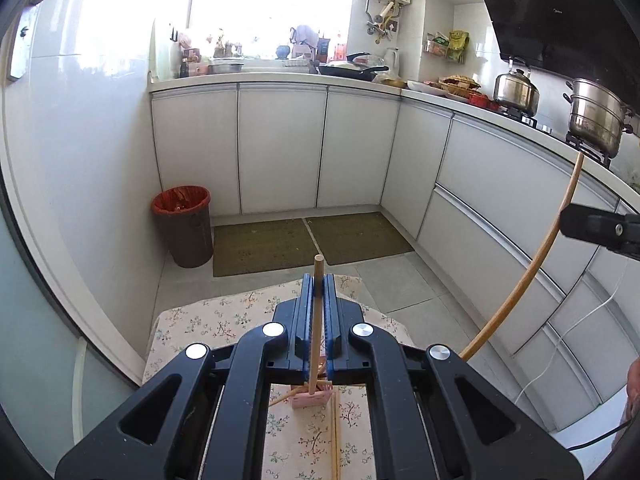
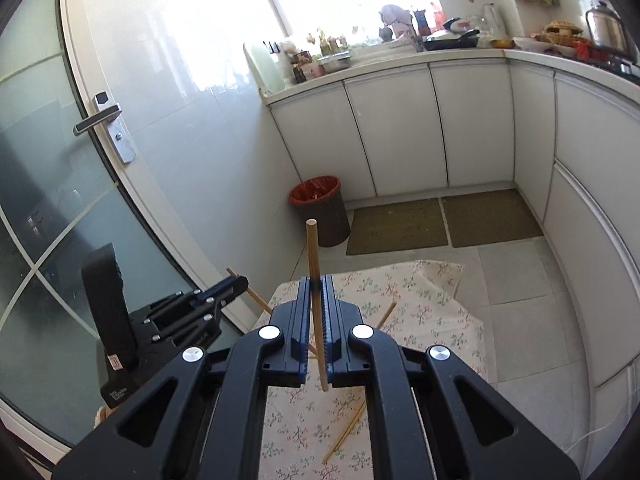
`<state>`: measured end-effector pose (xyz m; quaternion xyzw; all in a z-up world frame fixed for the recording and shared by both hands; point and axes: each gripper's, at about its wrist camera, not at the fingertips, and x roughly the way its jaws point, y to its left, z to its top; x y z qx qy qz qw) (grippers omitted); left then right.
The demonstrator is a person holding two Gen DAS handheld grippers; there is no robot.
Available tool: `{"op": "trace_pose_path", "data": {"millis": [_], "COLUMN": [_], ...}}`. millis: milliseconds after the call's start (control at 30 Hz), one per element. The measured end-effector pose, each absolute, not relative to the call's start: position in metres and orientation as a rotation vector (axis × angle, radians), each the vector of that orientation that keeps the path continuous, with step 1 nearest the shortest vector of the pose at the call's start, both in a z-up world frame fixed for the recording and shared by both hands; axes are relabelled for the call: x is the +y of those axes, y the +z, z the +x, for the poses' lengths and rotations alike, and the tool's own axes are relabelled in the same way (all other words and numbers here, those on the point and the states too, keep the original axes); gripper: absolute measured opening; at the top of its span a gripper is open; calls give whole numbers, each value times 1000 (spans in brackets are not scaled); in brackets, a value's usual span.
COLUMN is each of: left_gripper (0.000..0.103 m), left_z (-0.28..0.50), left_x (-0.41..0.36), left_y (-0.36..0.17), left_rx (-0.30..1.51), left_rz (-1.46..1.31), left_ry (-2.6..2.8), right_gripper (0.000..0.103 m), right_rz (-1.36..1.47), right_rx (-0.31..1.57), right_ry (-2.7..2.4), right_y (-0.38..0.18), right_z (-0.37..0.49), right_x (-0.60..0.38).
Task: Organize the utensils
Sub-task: 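Lift both chopsticks over the pink basket and lower them in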
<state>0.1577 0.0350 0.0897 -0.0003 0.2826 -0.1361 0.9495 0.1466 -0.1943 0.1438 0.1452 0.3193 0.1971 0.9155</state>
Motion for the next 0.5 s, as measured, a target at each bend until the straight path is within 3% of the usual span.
{"op": "trace_pose_path", "data": {"millis": [500], "left_gripper": [6], "left_z": [228], "left_x": [35], "left_y": [5], "left_rx": [687], "left_rz": [-63], "left_ry": [-278], "right_gripper": [6], "right_rz": [282], "right_rx": [727], "right_ry": [380], "right_y": [88], "right_z": [232], "right_x": [-159]}}
